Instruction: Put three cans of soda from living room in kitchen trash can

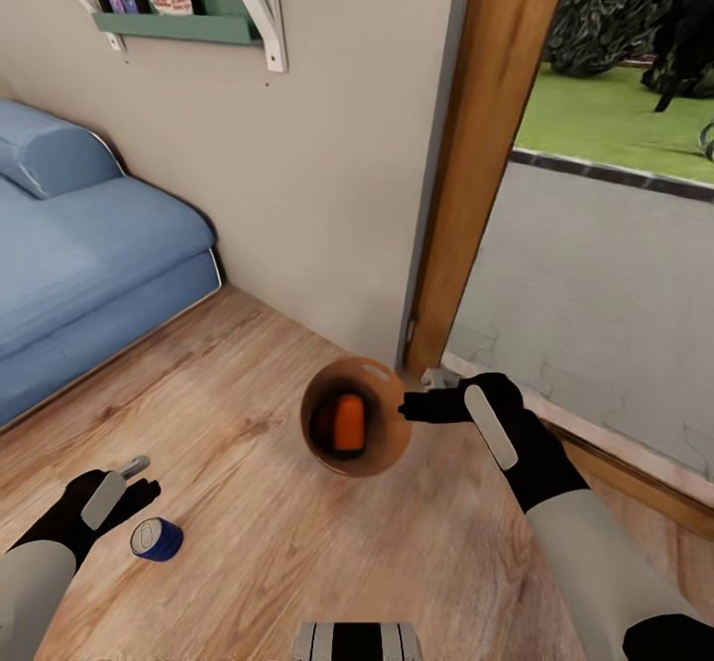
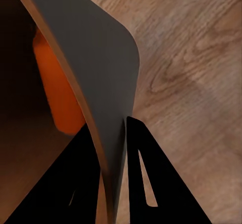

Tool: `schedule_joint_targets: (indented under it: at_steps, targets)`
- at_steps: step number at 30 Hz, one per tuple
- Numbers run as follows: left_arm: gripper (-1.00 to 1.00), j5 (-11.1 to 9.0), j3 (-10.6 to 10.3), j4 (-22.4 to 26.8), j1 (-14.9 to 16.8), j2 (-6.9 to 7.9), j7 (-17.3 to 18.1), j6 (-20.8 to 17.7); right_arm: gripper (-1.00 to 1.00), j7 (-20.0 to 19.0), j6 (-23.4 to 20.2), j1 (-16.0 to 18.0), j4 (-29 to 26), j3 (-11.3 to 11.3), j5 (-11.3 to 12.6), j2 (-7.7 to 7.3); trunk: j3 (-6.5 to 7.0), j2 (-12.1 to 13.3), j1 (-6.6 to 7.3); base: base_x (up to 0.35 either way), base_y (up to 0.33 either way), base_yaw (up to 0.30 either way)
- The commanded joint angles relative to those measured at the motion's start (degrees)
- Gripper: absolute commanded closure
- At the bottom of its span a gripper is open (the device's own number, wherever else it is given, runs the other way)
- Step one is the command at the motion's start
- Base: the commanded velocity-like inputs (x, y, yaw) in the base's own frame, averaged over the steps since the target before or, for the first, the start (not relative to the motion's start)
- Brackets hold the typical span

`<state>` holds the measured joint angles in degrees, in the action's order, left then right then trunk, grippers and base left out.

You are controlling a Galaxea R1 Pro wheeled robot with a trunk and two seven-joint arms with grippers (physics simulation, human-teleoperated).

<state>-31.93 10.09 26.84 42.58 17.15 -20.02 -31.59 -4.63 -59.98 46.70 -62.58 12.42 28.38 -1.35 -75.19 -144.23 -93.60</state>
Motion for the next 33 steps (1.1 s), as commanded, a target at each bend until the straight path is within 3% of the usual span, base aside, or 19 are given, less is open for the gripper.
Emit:
schedule_joint_targets:
  at_steps: [1, 6, 11, 18, 20, 22, 25, 33]
  targets:
    - [-1.00, 0.31, 0.01, -0.28, 0.28, 0.00, 0.13, 0.03, 1.00, -0.38, -0.02, 0.00, -0.15, -0.03, 2.21, -0.01, -0.22, -0.02, -0.01, 0.000, 0.000, 0.000]
    - [-1.00, 0.75, -0.04, -0.85, 0.69, 0.00, 0.61, 0.17, 1.00, -0.38, -0.02, -0.22, -1.53, -0.03, 2.46, -0.08, -1.33, -0.09, -0.14, 0.000, 0.000, 0.000]
    - [-1.00, 0.89, -0.14, -0.99, 0.74, -0.05, 1.86, 0.21, 1.00, -0.39, -0.02, -2.80, -6.95, 0.12, 4.26, -0.19, -2.44, -0.16, -0.27, 0.000, 0.000, 0.000]
    - [-1.00, 0.91, -0.16, -1.02, 0.75, -0.12, 2.74, 0.21, 1.00, -0.38, -0.02, -4.26, -10.42, 0.14, 4.83, -0.38, -3.99, -0.25, -0.45, 0.000, 0.000, 0.000]
    - [-1.00, 0.91, -0.16, -1.04, 0.75, -0.16, 3.03, 0.28, 1.00, -0.40, -0.02, -4.50, -11.24, 0.15, 4.87, -0.96, -4.43, -0.28, -0.50, 0.000, 0.000, 0.000]
    - [-1.00, 0.91, -0.16, -1.07, 0.75, -0.18, 3.17, 0.96, 1.00, -0.44, -0.02, -4.66, -12.76, 0.18, 6.41, -2.36, -4.88, -0.30, -0.56, 0.000, 0.000, 0.000]
    - [-1.00, 0.87, -0.16, -1.09, 0.75, -0.33, 3.61, 1.27, 1.00, -0.45, -0.02, -4.84, -13.43, 0.21, 8.60, -3.18, -5.54, -0.34, -0.63, 0.000, 0.000, 0.000]
    - [-1.00, 0.90, -0.16, -1.09, 0.75, -0.41, 5.51, 1.41, 1.00, -0.46, -0.02, -4.95, -13.94, 0.62, 9.71, -3.56, -7.31, -0.45, -0.84, 0.000, 0.000, 0.000]
